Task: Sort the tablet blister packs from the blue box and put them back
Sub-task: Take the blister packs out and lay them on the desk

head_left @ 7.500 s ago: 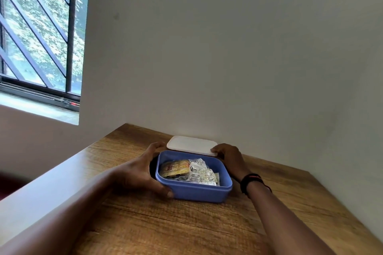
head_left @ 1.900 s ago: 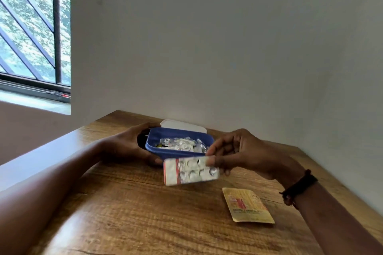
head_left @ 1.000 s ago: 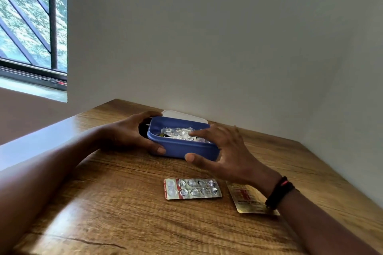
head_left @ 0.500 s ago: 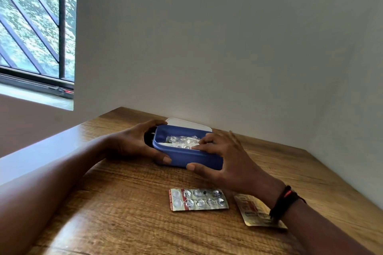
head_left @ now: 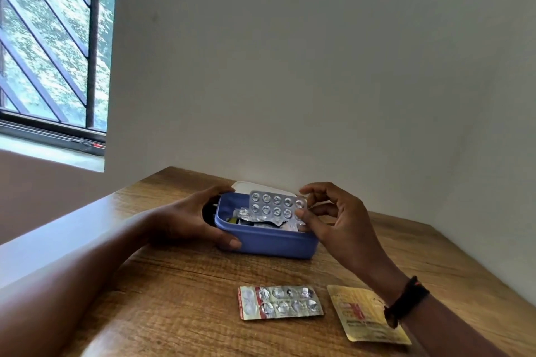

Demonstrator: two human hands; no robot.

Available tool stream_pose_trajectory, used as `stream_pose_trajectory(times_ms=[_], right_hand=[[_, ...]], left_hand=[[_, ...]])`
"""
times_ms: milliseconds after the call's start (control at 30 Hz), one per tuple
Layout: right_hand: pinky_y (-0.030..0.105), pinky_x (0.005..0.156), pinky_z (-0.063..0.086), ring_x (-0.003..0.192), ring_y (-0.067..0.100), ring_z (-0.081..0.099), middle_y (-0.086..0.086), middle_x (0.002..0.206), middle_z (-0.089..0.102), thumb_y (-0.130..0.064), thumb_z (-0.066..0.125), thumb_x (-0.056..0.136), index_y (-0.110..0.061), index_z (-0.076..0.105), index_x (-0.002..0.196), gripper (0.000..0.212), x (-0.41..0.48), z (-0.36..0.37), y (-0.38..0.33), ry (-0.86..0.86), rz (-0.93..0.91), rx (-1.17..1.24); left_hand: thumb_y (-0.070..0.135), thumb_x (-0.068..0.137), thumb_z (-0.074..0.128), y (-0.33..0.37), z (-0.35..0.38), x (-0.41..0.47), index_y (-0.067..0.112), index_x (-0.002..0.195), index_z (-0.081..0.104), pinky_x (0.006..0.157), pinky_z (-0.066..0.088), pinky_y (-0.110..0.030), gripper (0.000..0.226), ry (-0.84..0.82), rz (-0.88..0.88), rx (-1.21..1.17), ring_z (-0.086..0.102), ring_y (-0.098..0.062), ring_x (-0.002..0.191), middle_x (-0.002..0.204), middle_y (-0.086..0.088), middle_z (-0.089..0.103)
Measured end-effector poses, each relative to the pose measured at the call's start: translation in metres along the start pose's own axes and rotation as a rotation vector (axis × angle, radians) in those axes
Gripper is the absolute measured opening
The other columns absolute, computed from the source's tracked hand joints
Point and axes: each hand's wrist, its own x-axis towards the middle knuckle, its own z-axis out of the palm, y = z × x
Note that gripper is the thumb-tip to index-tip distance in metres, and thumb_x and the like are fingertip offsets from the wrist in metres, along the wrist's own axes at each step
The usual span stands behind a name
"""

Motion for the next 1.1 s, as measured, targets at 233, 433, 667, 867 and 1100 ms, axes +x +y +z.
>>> stream_pose_trajectory(times_ms=[233, 433, 667, 867, 1100], right_hand=[[0.020, 0.073, 0.058, 0.083, 0.005, 0.070, -0.005, 0.091, 0.071, -0.008, 0.075, 0.081, -0.024, 0.073, 0.093, 0.020, 0.000, -0.001, -0.007, 0.076, -0.088, -0.044], [0.014, 0.086, 0.048, 0.099, 0.004, 0.064, 0.002, 0.100, 0.068, 0.004, 0.075, 0.077, -0.009, 0.077, 0.089, 0.018, -0.004, -0.003, -0.021, 0.074, -0.470, -0.245], [0.024, 0.083, 0.051, 0.102, 0.011, 0.063, 0.000, 0.104, 0.068, -0.011, 0.070, 0.084, -0.013, 0.076, 0.095, 0.013, -0.013, 0.006, -0.035, -0.034, -0.575, -0.234], [0.017, 0.071, 0.050, 0.083, 0.007, 0.069, -0.007, 0.087, 0.075, -0.014, 0.076, 0.082, -0.019, 0.077, 0.095, 0.014, -0.032, 0.033, -0.062, -0.275, -0.171, 0.134], [0.014, 0.057, 0.044, 0.063, -0.003, 0.058, -0.013, 0.079, 0.072, -0.044, 0.078, 0.075, -0.043, 0.073, 0.094, 0.020, -0.048, 0.053, -0.062, -0.548, 0.175, 0.031]], left_hand=[[0.057, 0.037, 0.092, 0.004, 0.000, -0.001, 0.034, 0.142, 0.036, 0.107, 0.044, -0.043, 0.122, -0.001, -0.028, 0.036, 0.053, -0.013, 0.124, 0.136, 0.010, 0.054], [0.054, 0.036, 0.092, 0.008, 0.001, -0.003, 0.029, 0.144, 0.034, 0.109, 0.042, -0.043, 0.125, 0.004, -0.025, 0.041, 0.052, -0.014, 0.126, 0.138, 0.008, 0.054], [0.043, 0.050, 0.091, 0.000, 0.001, 0.001, 0.029, 0.141, 0.039, 0.104, 0.046, -0.032, 0.106, 0.013, 0.032, 0.047, 0.057, -0.001, 0.117, 0.129, 0.013, 0.060], [0.059, 0.046, 0.077, -0.001, -0.005, 0.003, 0.032, 0.132, 0.039, 0.092, 0.044, -0.012, 0.098, -0.006, 0.073, 0.129, 0.053, -0.005, 0.120, 0.130, 0.014, 0.052], [0.054, 0.048, 0.091, -0.010, -0.002, 0.005, 0.037, 0.129, 0.050, 0.098, 0.051, -0.033, 0.093, 0.048, 0.063, 0.106, 0.062, 0.000, 0.110, 0.121, 0.017, 0.065]])
